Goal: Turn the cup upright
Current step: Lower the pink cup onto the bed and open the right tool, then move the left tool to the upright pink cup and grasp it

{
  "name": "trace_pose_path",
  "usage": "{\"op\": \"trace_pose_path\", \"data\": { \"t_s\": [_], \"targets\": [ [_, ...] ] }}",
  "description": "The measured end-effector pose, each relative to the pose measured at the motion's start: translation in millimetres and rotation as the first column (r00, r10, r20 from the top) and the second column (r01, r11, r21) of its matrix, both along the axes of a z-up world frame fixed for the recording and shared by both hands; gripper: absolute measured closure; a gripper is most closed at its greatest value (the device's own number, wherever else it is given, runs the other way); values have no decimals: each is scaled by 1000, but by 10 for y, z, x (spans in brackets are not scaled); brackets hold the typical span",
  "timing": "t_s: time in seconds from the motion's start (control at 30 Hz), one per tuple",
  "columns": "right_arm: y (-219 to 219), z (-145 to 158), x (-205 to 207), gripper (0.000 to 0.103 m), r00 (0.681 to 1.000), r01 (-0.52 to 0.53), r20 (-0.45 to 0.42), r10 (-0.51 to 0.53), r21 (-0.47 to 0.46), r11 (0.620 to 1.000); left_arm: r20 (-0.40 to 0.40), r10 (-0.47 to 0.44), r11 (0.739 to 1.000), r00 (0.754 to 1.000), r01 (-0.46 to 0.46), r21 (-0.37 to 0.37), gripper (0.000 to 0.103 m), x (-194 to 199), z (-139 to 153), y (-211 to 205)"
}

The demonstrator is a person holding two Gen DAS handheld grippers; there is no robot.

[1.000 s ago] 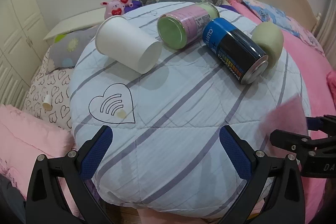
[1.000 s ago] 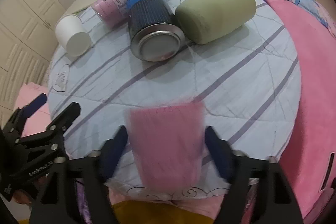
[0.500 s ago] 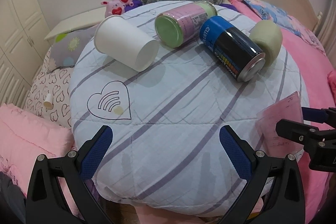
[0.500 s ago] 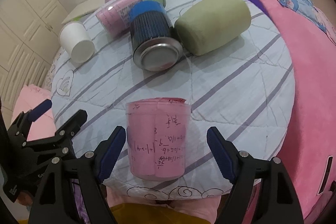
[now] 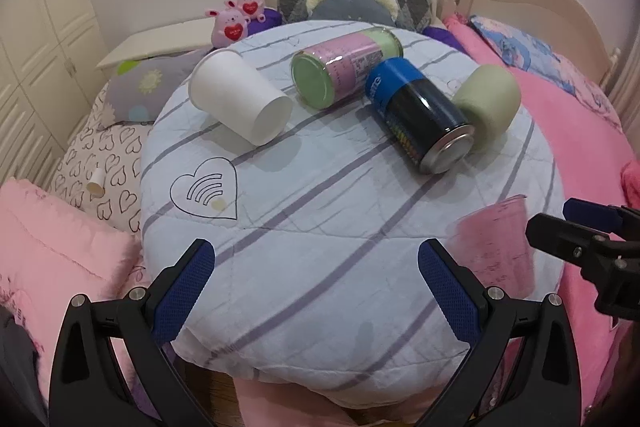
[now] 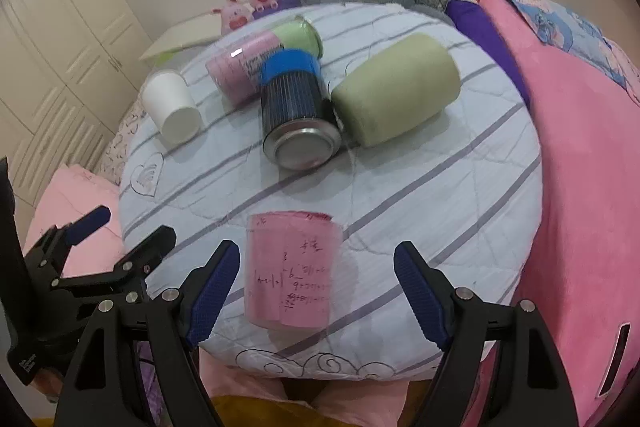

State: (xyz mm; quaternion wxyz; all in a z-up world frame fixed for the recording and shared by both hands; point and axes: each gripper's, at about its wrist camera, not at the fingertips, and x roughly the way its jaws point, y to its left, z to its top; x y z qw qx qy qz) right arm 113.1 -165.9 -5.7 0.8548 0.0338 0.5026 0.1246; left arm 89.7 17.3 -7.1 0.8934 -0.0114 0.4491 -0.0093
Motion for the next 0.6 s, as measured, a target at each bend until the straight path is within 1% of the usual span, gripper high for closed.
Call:
{"op": "trace_pose_path", "data": {
  "t_s": [0.07,0.37,0.47,0.6],
  "targets": [
    [-55,38,0,22,1000,-7,13,6,14,1000,12,4,1000,1000,-4,-1,0,-32,33,-58],
    [-322,199,-6,22,993,-35,116,33,22,999,62,-1,999,998,3,-44,0,-165,184,-407],
    [-411,216,9,22,989,-38,145,36,14,999,73,-1,998,997,6,-61,0,-194,223,-538],
    [-525,205,42,22,986,-51,161,45,33,998,77,5,998,997,0,-63,0,-211,238,-696]
  ]
}}
